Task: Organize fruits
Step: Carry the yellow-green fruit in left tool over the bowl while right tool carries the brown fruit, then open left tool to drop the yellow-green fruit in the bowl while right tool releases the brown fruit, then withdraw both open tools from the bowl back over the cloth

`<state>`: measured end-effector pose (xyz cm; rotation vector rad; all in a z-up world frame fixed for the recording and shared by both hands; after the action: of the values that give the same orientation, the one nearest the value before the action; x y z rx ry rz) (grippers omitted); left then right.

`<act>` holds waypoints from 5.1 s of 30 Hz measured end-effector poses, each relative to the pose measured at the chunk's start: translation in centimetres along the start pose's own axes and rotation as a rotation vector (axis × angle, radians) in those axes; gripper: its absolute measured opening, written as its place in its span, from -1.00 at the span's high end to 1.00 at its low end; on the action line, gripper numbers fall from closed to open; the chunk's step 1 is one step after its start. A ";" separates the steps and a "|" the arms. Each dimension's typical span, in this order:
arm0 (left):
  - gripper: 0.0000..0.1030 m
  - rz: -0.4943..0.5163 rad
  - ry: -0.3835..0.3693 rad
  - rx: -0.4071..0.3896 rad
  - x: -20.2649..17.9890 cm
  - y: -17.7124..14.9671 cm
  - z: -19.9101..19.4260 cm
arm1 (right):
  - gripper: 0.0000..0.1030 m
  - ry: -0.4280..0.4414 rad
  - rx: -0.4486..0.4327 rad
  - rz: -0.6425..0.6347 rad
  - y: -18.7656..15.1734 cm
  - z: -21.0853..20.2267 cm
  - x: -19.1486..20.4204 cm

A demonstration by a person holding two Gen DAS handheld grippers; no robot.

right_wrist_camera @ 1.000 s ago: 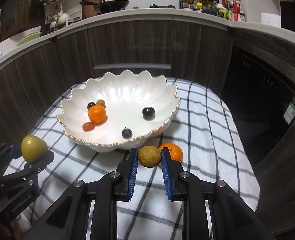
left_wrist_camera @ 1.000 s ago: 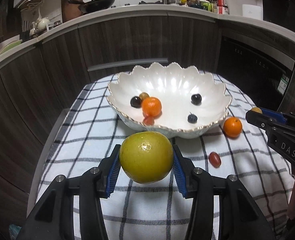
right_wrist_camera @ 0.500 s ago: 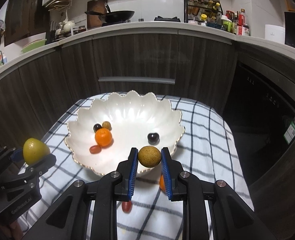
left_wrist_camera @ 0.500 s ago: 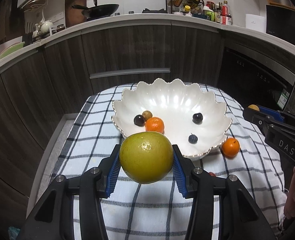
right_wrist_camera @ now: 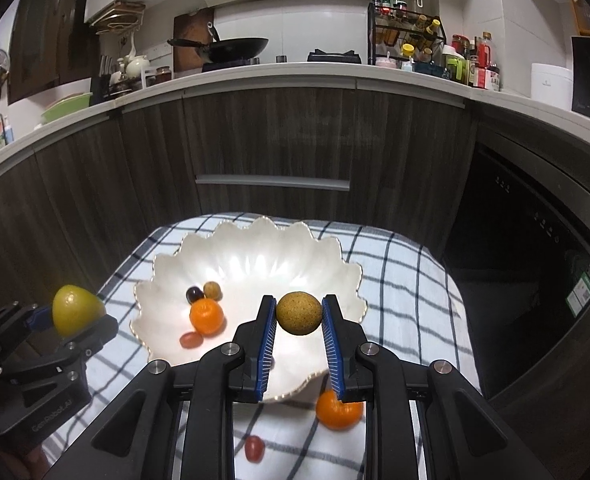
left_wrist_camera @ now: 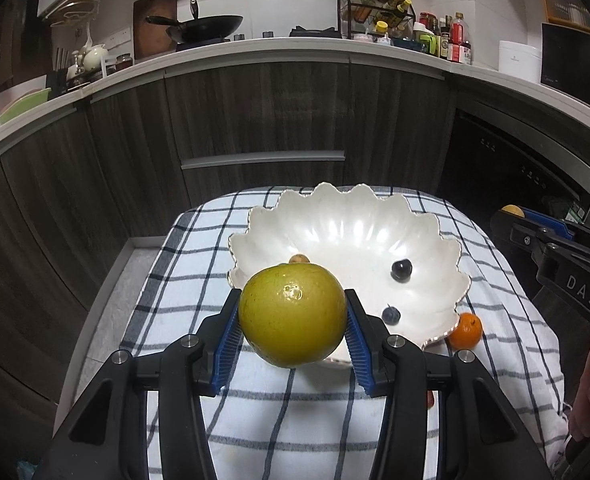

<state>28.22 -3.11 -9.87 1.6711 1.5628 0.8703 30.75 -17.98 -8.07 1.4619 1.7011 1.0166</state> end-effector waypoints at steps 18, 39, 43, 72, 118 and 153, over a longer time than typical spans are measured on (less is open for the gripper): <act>0.08 -0.020 -0.010 -0.004 0.9 3.0 2.5 | 0.52 -0.004 -0.011 -0.001 2.9 2.4 -0.1; 0.07 -0.017 -0.013 0.026 1.6 4.3 7.2 | 0.52 -0.013 0.031 0.016 3.2 6.6 -0.6; 0.08 -0.018 -0.015 0.041 1.7 4.0 8.4 | 0.52 -0.017 0.044 0.015 2.9 7.6 -0.7; 0.07 -0.020 -0.038 0.147 1.3 2.6 15.0 | 0.52 -0.033 0.220 0.032 0.2 15.2 -2.2; -0.93 0.001 0.017 0.008 1.1 4.7 4.5 | -0.34 -0.082 0.119 0.053 2.0 5.5 -2.7; -0.97 -0.132 0.121 0.039 -2.8 -0.4 -1.4 | -0.53 -0.010 0.083 -0.016 -1.6 -0.3 -4.9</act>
<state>26.67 -5.83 -9.51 1.5464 1.7607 0.8914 30.48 -22.98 -9.32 1.5009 1.7634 0.9393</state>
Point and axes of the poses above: each gripper's, at about its wrist camera, not at the fingertips, and z roughly the way its jaws point, x to its left, y to its top, the point moved 8 cm from there along z, roughly the way its jaws point, and after that the axes turned 6 degrees about -x, right-handed, at the moved point
